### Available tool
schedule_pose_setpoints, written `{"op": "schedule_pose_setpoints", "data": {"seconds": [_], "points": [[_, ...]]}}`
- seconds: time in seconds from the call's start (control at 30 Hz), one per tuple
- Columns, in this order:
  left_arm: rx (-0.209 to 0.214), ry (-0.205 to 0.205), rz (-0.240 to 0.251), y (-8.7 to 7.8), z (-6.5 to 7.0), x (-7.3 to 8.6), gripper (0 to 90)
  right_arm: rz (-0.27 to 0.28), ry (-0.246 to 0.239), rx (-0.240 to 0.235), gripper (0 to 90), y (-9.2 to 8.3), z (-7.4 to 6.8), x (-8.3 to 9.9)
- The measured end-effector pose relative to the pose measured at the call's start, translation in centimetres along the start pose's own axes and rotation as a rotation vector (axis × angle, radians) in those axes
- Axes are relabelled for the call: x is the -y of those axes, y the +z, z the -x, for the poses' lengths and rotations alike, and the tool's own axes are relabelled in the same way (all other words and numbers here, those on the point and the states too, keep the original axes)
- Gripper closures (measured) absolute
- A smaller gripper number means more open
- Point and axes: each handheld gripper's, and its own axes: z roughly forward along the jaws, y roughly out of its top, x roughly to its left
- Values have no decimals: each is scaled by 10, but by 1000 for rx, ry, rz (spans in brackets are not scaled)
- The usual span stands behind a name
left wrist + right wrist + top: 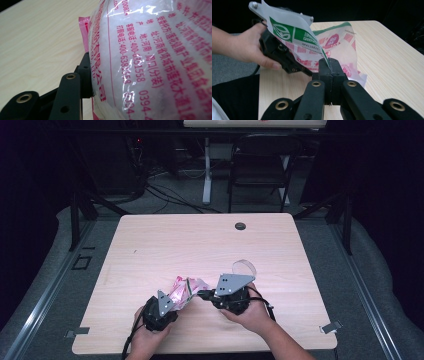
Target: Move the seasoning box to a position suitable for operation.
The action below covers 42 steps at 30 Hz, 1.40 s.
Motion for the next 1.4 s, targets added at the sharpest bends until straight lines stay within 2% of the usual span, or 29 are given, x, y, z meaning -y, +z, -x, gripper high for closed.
{"op": "schedule_pose_setpoints", "data": {"seconds": [0.17,0.23,0.43,0.77,1.17,1.3,1.4], "points": [[-41,43,15,0,0,-7,575,15,12,10,900,-5,0,6],[-40,31,19,0,0,-8,575,15,14,17,900,-7,0,9],[-59,33,31,0,-3,-13,577,14,8,37,900,-10,-2,14],[-110,91,47,-1,-2,-23,579,27,25,48,900,-16,-2,21],[-141,125,54,-3,-3,-33,582,39,41,65,900,-21,0,29],[-171,175,55,-4,0,-37,584,37,46,71,900,-22,1,31],[-175,188,60,-3,1,-39,585,42,55,70,900,-25,3,33]]}}
